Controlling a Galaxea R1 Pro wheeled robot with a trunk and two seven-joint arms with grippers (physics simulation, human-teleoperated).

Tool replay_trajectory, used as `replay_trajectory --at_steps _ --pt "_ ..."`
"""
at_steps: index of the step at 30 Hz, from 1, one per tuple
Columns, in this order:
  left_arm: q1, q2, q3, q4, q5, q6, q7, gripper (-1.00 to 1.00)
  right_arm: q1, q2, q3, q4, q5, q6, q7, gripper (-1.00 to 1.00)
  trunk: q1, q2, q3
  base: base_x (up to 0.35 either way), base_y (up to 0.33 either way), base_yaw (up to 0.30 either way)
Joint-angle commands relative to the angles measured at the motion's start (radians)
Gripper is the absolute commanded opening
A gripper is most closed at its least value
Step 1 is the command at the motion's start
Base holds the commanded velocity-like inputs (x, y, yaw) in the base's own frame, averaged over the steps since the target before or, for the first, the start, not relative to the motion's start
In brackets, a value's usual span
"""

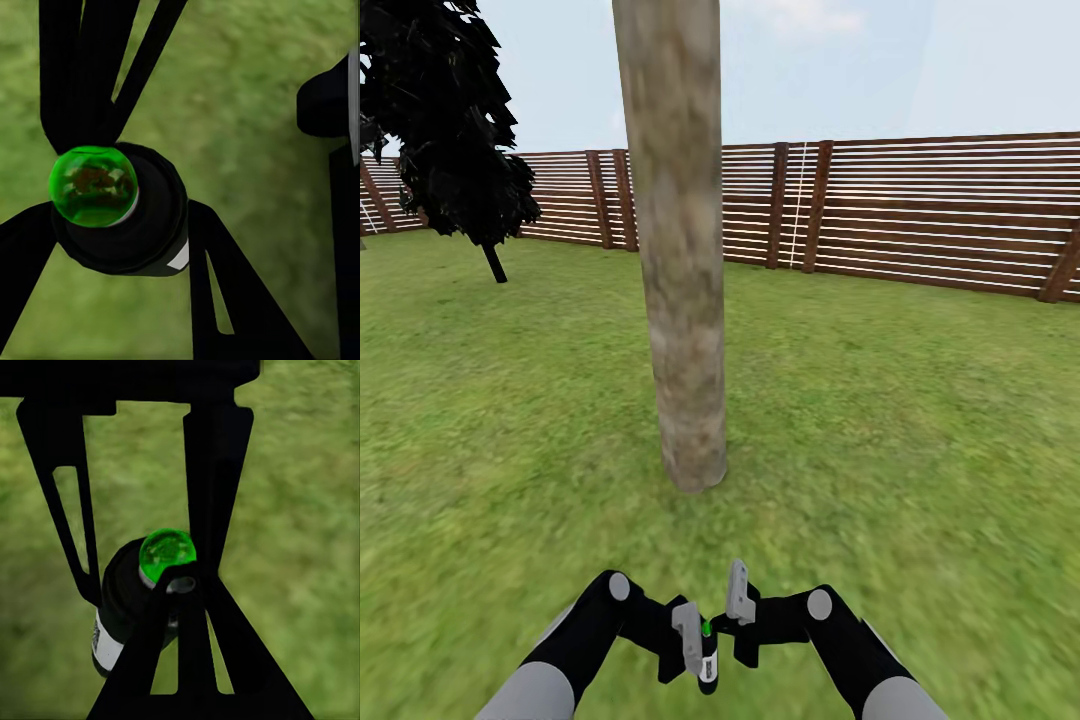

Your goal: In the garden, pick up the pesticide atomizer on the floor and spray pesticide onto both trees until each tree trunk is fully covered.

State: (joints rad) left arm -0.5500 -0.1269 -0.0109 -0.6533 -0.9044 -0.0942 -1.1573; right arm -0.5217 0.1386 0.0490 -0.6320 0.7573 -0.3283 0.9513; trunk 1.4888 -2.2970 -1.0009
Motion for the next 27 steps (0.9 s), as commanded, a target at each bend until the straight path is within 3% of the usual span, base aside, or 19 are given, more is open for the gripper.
replay_trajectory --at_steps 1,7,11,15,18,23,24,27 --pt "-0.001 0.001 0.000 0.000 0.003 0.000 -0.002 -1.00 0.000 0.000 0.000 0.000 0.000 0.000 0.001 -1.00 0.000 0.000 0.000 0.000 0.000 0.000" --pt "-0.002 0.002 0.000 0.001 0.003 0.001 -0.002 -1.00 0.000 -0.001 0.000 0.000 0.000 0.000 0.000 -1.00 0.000 0.000 0.000 0.000 0.000 0.000" --pt "0.002 0.025 -0.002 0.015 -0.014 0.002 0.004 -1.00 0.000 -0.001 0.000 0.000 0.000 0.000 0.000 -1.00 0.000 0.000 0.000 0.000 0.000 0.000" --pt "0.008 0.095 -0.003 0.017 -0.044 0.005 0.007 -1.00 0.000 -0.001 0.000 0.000 0.000 0.000 0.000 -1.00 0.000 0.000 0.000 0.000 0.000 0.000" --pt "0.010 0.123 -0.002 0.018 -0.088 0.007 0.008 -1.00 0.000 -0.001 0.000 0.000 0.000 0.000 0.000 -1.00 0.000 0.000 0.000 0.000 0.000 0.000" --pt "0.012 0.252 0.008 0.020 -0.111 0.015 0.013 -1.00 0.000 -0.003 -0.001 0.002 0.000 0.000 0.001 -1.00 0.000 0.000 0.000 0.000 0.000 0.000" --pt "0.012 0.281 0.010 0.020 -0.111 0.017 0.014 -1.00 0.000 -0.003 -0.002 0.002 0.000 0.000 0.000 1.00 0.000 0.000 0.000 0.000 0.000 0.000" --pt "0.013 0.352 0.018 0.020 -0.106 0.020 0.020 -1.00 0.000 -0.012 -0.006 0.003 -0.001 0.000 0.000 1.00 0.000 0.000 0.000 0.000 0.000 0.000"
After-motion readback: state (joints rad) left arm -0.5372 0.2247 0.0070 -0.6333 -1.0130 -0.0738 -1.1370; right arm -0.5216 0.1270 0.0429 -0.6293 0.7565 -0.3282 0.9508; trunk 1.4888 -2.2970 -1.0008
